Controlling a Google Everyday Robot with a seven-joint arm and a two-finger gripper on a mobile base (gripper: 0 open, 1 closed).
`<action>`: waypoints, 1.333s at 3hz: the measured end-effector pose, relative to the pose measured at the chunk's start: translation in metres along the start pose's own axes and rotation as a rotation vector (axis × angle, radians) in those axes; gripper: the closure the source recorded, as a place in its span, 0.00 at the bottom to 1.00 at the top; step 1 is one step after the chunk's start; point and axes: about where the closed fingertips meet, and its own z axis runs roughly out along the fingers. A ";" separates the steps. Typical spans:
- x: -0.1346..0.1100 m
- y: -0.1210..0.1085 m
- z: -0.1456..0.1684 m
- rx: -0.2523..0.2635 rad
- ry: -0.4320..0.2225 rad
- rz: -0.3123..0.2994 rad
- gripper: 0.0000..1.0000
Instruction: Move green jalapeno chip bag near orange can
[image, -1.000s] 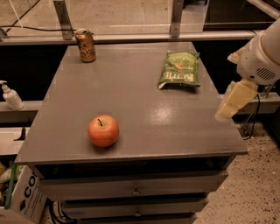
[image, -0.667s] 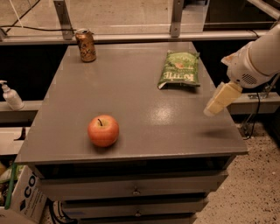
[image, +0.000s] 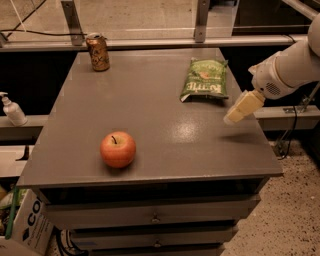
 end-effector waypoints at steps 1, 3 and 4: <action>0.000 0.000 0.000 0.000 0.001 -0.001 0.00; -0.016 -0.035 0.011 0.037 -0.199 0.125 0.00; -0.029 -0.061 0.030 0.052 -0.314 0.207 0.00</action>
Offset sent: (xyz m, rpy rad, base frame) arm 0.0403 -0.0018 0.0143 0.2267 -0.1188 -0.0705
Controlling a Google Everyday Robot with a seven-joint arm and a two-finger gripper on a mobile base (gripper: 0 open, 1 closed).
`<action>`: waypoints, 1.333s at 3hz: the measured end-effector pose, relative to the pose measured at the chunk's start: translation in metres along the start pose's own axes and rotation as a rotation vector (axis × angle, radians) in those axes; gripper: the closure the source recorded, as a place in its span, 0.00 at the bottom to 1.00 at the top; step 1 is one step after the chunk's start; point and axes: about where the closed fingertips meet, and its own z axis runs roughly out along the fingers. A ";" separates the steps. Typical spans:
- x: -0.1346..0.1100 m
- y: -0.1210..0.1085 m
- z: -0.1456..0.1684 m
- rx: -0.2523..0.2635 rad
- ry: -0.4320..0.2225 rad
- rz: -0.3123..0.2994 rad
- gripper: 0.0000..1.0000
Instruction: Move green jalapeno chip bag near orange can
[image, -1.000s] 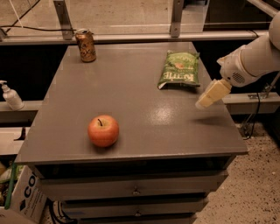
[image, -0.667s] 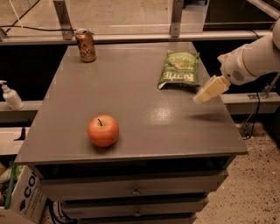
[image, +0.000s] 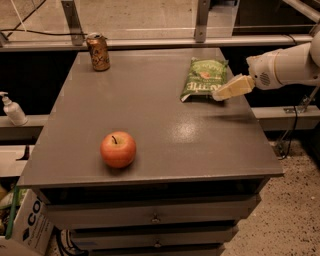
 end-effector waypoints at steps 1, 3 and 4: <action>0.001 -0.004 0.036 -0.001 -0.015 0.031 0.00; 0.014 0.004 0.075 -0.017 0.039 0.014 0.15; 0.018 0.007 0.086 -0.026 0.052 0.004 0.38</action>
Offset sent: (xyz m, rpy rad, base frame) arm 0.0500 0.0395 -0.0761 -0.0610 0.0650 -0.0042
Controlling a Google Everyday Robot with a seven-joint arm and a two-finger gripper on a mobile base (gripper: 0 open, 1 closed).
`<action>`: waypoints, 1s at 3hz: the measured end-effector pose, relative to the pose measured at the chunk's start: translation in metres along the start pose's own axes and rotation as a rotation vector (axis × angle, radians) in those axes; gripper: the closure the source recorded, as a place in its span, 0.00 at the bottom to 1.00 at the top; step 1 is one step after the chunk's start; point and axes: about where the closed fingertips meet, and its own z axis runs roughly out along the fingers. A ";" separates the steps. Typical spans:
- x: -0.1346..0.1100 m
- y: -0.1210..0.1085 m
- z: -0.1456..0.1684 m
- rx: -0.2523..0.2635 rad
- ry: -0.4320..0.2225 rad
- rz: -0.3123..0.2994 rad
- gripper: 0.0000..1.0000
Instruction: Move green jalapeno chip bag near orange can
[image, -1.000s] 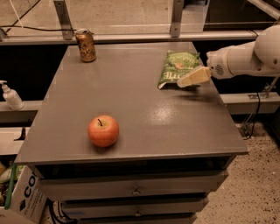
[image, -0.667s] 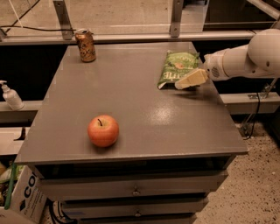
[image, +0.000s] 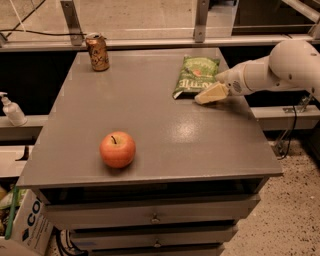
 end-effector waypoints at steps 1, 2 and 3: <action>-0.004 -0.001 -0.003 0.000 0.000 0.000 0.62; -0.006 -0.001 -0.004 0.000 0.000 0.000 0.85; -0.006 -0.001 -0.004 0.000 -0.001 0.000 1.00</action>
Offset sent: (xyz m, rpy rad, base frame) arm 0.0042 0.0039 0.0350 0.0544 -0.0588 0.0215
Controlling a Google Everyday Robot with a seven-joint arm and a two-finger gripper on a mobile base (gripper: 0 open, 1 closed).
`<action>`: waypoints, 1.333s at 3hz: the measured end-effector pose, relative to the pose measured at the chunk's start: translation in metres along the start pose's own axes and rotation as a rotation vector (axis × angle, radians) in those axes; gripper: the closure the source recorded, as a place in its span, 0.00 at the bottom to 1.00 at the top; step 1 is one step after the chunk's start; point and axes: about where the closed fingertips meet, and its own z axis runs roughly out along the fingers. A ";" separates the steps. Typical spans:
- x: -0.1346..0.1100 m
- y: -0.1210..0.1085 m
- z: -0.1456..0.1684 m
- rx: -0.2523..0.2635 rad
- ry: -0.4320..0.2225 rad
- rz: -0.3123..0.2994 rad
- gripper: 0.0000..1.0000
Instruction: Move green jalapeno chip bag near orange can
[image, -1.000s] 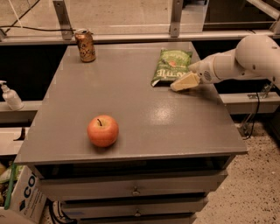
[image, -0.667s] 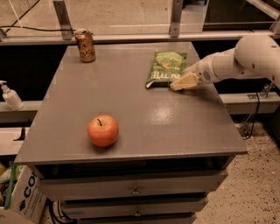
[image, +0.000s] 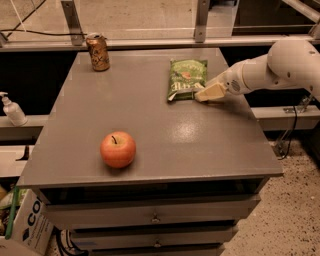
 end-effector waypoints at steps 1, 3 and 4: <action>0.000 0.000 0.000 0.000 -0.001 0.000 1.00; 0.000 0.000 0.000 -0.001 -0.001 0.000 1.00; -0.013 -0.005 -0.006 0.008 -0.056 0.027 1.00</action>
Offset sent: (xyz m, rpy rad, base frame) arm -0.0086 0.0136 0.2090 0.3039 -0.3471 0.0758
